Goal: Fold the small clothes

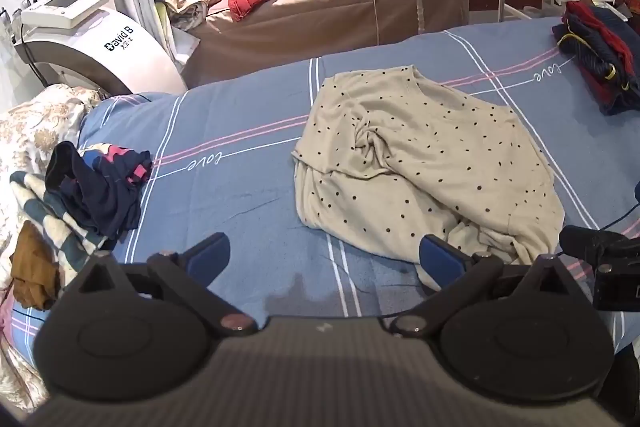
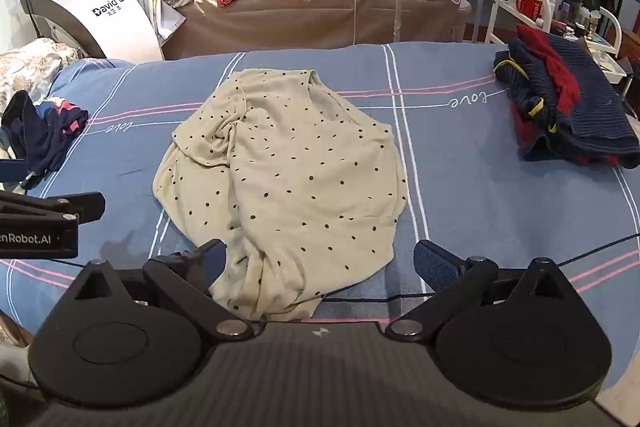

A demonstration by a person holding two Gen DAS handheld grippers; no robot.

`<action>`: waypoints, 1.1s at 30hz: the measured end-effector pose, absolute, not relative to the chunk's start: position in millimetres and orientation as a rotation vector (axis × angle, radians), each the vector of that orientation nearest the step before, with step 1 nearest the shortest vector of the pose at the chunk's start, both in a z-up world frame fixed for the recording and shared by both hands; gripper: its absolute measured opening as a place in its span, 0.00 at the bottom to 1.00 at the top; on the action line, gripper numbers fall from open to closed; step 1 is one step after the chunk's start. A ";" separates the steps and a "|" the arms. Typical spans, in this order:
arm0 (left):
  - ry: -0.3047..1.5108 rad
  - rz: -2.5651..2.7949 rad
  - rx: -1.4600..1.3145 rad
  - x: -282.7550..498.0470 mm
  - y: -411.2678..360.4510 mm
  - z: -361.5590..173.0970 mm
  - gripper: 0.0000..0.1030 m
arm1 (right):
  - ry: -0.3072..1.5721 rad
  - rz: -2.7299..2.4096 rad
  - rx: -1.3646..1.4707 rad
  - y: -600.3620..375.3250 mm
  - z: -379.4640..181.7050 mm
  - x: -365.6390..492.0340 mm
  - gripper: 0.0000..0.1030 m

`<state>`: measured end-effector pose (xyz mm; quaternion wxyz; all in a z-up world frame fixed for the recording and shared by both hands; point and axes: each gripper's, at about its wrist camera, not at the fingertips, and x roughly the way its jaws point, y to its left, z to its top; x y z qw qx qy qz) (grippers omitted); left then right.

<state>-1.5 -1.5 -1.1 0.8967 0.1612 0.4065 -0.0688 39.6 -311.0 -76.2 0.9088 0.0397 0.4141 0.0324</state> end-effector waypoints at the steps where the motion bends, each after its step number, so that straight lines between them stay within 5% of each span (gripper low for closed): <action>1: 0.816 -0.129 0.327 -7.6 1.8 -2.0 1.00 | 0.853 0.071 0.079 -311.2 -75.9 39.4 1.00; 33: 0.921 -0.074 0.249 0.9 12.5 -18.6 1.00 | 0.889 0.070 0.043 -302.0 -84.3 39.8 1.00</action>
